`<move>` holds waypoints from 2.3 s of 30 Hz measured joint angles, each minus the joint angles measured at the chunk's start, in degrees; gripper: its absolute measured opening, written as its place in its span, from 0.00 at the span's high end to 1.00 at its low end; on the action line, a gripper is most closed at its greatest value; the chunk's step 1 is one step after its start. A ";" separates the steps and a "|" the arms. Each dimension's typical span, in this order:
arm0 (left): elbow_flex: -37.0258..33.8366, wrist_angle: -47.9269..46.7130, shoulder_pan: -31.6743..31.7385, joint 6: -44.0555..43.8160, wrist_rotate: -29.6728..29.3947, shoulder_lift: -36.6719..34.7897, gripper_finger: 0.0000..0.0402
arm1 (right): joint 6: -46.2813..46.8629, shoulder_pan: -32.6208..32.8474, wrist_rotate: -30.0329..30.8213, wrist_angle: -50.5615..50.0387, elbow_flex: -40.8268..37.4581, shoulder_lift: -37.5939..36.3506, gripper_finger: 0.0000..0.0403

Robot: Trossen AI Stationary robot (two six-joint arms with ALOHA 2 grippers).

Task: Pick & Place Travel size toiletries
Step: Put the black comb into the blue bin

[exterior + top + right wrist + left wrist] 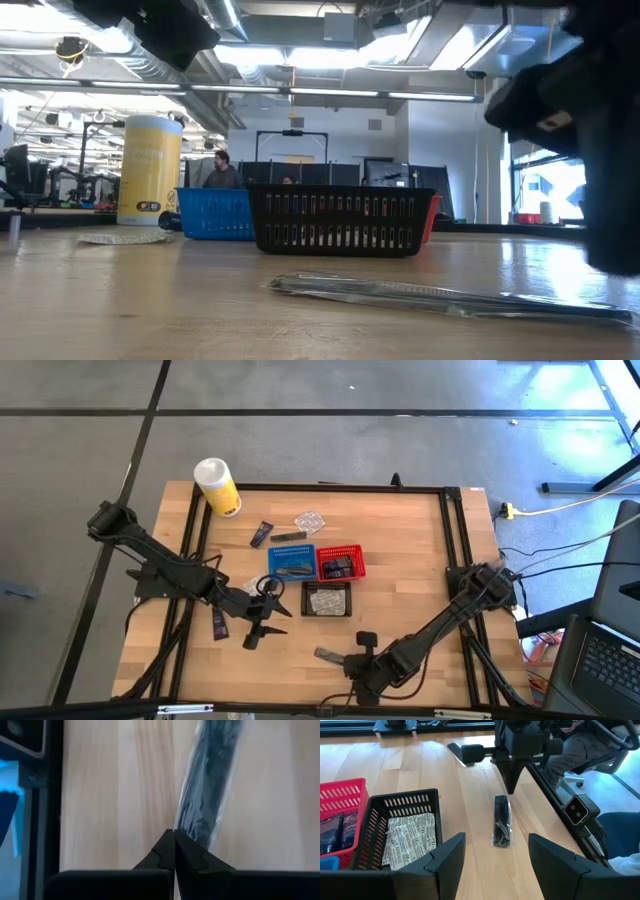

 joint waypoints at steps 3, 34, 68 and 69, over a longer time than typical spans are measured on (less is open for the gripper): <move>0.00 0.00 -0.01 -0.02 0.00 0.00 0.47 | 0.33 -0.04 -1.69 -0.12 0.00 1.56 1.00; 0.07 7.80 -0.36 -35.35 -2.01 10.37 0.47 | 0.06 -0.15 -3.20 0.82 0.11 2.84 1.00; 3.28 20.19 -0.57 -49.89 2.13 30.60 0.47 | -2.54 0.07 -5.95 0.14 0.07 2.84 1.00; 3.28 19.80 -0.57 -49.93 1.89 30.60 0.47 | -2.54 0.07 -5.94 0.14 0.07 2.84 1.00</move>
